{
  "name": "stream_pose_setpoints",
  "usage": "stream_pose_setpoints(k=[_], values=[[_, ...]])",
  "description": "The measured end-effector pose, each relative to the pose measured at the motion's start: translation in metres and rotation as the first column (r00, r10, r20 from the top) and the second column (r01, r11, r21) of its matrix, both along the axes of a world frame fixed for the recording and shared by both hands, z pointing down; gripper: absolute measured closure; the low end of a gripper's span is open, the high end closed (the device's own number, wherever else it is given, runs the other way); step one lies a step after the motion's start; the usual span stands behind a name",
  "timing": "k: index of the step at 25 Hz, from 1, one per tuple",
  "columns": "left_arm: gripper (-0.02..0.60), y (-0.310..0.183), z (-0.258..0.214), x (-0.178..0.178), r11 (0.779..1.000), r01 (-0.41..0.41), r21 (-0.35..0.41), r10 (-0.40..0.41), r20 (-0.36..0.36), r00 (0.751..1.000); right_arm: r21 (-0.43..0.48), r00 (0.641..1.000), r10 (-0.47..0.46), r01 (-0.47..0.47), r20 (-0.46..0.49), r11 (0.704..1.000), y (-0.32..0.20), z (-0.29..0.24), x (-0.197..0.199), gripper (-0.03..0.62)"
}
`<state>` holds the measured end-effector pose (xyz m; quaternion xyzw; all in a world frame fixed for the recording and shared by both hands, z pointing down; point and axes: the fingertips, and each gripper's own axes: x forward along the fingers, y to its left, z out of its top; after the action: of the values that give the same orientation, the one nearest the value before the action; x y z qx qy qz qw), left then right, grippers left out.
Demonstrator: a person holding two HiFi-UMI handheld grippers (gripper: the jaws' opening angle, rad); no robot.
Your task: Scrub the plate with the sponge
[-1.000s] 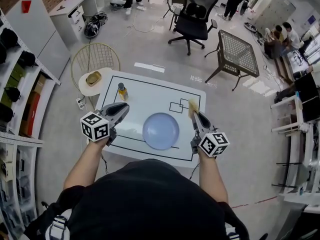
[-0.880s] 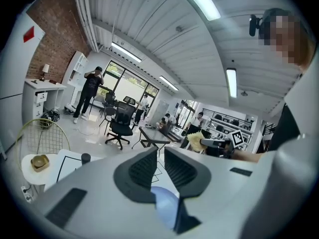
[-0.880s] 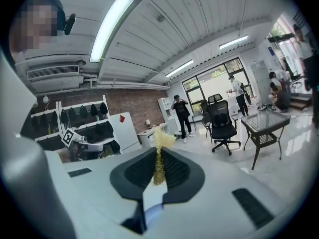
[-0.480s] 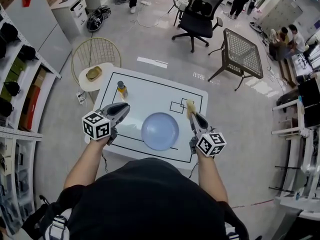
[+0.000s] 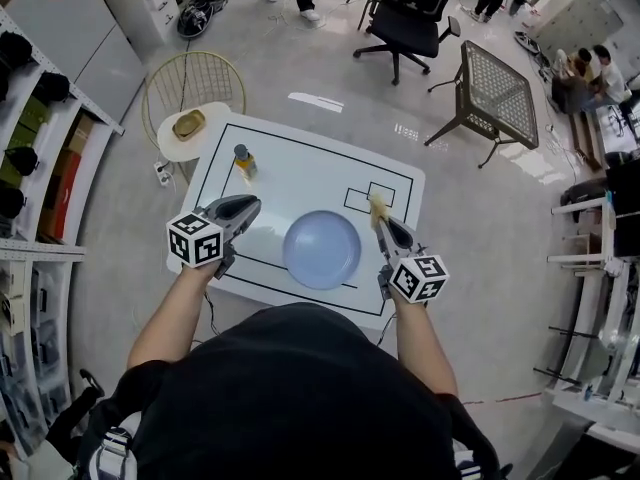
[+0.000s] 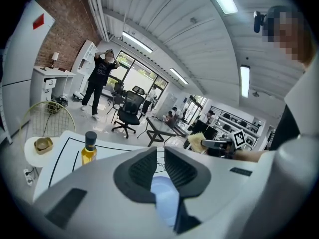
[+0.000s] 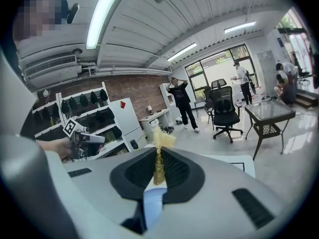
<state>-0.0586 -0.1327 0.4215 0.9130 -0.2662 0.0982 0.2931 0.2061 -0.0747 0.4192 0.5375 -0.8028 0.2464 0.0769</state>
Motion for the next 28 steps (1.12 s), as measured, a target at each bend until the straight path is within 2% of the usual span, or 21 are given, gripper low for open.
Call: stream_pose_setpoints(k=[6,12,16,20,24,28], values=[[0.534,-0.004,0.026,0.01,0.999,-0.017,-0.039,0.017,0.01,1.0,-0.06,0.999,-0.046,0.045,-0.007,0.997,-0.005,0.033,-0.007,0.568],[0.532,0.006,0.069,0.024,0.993,-0.058,-0.105,0.064,0.057,0.996,-0.129,0.994,-0.111,0.109,-0.008,0.986,-0.002,0.075,-0.022,0.568],[0.532,0.015,0.101,0.027,0.988,-0.035,-0.15,0.048,0.087,0.995,-0.153,0.991,-0.137,0.135,0.0,0.979,-0.003,0.096,-0.032,0.568],[0.529,0.032,0.135,0.034,0.972,-0.051,-0.231,0.077,0.105,0.992,-0.192,0.981,-0.196,0.191,-0.004,0.962,-0.004,0.118,-0.047,0.568],[0.478,0.061,0.168,0.046,0.94,-0.108,-0.324,0.151,0.112,0.982,-0.234,0.967,-0.253,0.245,-0.003,0.941,-0.001,0.141,-0.062,0.568],[0.466,0.075,0.189,0.05,0.922,-0.112,-0.369,0.168,0.122,0.978,-0.254,0.95,-0.311,0.296,-0.023,0.921,0.001,0.158,-0.075,0.568]])
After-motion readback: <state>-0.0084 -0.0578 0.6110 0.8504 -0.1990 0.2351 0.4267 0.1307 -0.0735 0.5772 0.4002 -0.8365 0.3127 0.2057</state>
